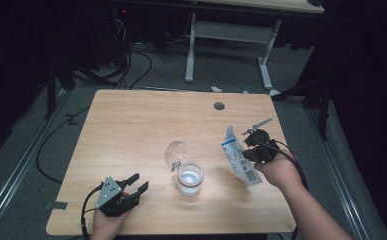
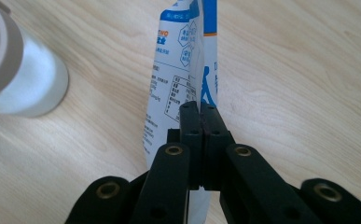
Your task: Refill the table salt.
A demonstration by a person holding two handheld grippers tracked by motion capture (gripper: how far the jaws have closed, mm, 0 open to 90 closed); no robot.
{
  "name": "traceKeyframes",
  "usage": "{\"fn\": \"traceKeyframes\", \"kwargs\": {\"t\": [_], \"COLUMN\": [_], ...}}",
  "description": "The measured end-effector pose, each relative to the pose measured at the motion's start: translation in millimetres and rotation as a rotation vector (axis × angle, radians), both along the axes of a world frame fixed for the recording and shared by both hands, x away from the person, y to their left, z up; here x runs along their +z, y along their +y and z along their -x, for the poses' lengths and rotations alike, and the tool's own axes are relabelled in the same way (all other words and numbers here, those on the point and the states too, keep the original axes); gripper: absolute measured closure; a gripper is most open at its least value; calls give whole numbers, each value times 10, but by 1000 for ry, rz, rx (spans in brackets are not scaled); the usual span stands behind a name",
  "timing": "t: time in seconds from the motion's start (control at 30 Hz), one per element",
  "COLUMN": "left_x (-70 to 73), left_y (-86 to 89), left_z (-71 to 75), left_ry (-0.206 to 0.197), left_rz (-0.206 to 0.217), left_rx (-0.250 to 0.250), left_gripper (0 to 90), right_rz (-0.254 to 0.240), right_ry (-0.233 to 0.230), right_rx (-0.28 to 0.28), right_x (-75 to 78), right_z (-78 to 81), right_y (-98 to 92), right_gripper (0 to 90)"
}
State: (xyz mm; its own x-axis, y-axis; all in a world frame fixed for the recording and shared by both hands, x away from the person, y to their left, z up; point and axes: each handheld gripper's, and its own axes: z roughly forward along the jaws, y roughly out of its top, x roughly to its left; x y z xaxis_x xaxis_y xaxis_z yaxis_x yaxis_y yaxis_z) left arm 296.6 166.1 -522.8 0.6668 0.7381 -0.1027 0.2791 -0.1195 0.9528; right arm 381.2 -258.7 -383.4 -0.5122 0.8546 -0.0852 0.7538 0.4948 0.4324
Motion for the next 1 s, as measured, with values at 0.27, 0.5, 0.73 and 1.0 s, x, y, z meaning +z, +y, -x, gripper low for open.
{"fn": "traceKeyframes", "kwargs": {"t": [0.27, 0.5, 0.73, 1.0], "left_x": [7, 17, 1, -6], "left_y": [75, 289, 326, 347], "left_z": [-68, -146, -162, -163], "left_ry": [28, 37, 49, 55], "left_rz": [-30, -85, -94, -86], "left_rx": [18, 73, 83, 83], "left_gripper": [509, 502, 502, 502], "right_rz": [-63, -108, -168, -223], "right_ry": [-109, -196, -258, -323], "right_rx": [-41, -57, -77, -99], "right_x": [-42, -167, -210, -251], "right_z": [114, 236, 310, 376], "right_y": [-59, -117, -154, -237], "right_gripper": [900, 900, 900, 900]}}
